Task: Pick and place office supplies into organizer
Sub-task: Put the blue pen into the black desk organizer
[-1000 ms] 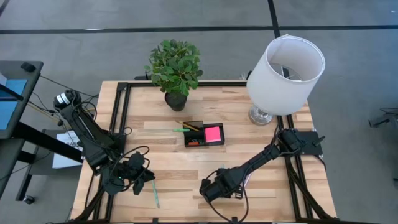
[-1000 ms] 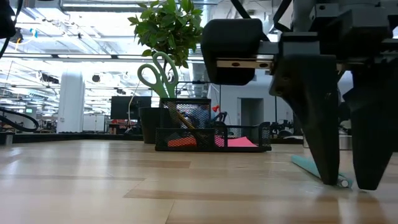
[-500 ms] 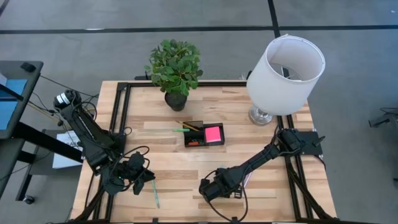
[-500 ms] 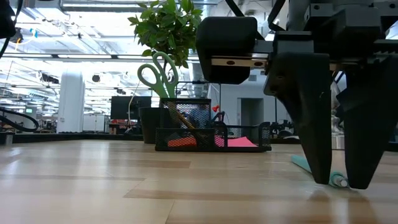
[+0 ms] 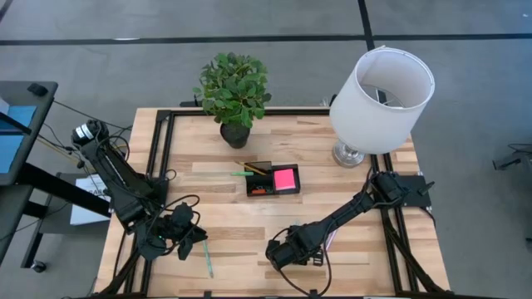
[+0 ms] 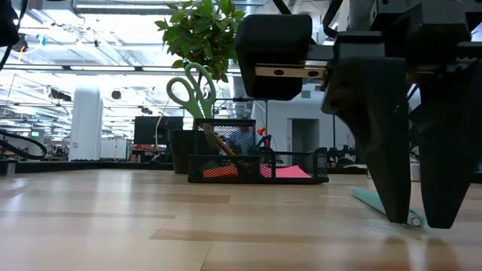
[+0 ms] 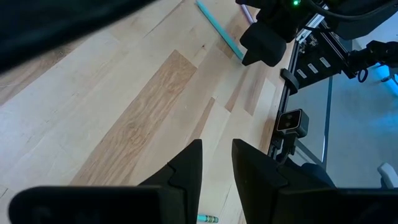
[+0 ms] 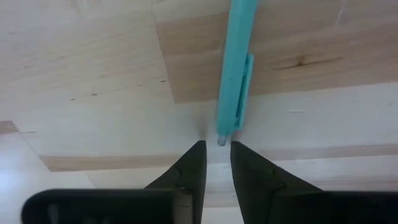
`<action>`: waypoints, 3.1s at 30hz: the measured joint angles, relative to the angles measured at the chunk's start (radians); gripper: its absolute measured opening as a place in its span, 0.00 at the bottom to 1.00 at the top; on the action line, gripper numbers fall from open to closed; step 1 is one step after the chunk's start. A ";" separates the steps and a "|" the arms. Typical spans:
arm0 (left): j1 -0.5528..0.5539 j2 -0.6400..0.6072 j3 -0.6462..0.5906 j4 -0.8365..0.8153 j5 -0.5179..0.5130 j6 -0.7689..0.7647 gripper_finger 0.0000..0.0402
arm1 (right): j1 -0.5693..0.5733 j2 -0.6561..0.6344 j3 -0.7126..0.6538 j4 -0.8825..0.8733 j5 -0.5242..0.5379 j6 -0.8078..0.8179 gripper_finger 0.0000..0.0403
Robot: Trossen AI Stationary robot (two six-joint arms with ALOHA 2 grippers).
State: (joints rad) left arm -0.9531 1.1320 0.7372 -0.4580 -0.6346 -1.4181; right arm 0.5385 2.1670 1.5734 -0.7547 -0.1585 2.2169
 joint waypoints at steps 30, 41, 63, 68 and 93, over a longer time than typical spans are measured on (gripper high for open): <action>0.000 0.000 0.000 0.000 0.000 0.000 0.20 | -0.006 0.026 0.004 -0.034 -0.026 0.000 0.06; 0.000 0.000 0.000 0.000 0.000 0.000 0.20 | -0.025 0.030 0.003 -0.041 -0.036 -0.066 0.01; 0.000 0.000 0.000 0.000 0.000 0.000 0.20 | -0.044 0.042 0.075 -0.155 0.080 -0.262 0.00; 0.000 0.000 0.000 0.000 0.000 0.000 0.20 | -0.035 0.041 0.221 -0.345 0.263 -0.255 0.00; 0.000 0.000 0.000 0.000 0.000 0.000 0.20 | -0.003 0.010 0.594 -0.820 0.401 -0.752 0.00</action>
State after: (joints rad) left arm -0.9531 1.1320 0.7372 -0.4580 -0.6346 -1.4181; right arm 0.5352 2.1767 2.1678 -1.5743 0.2423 1.4654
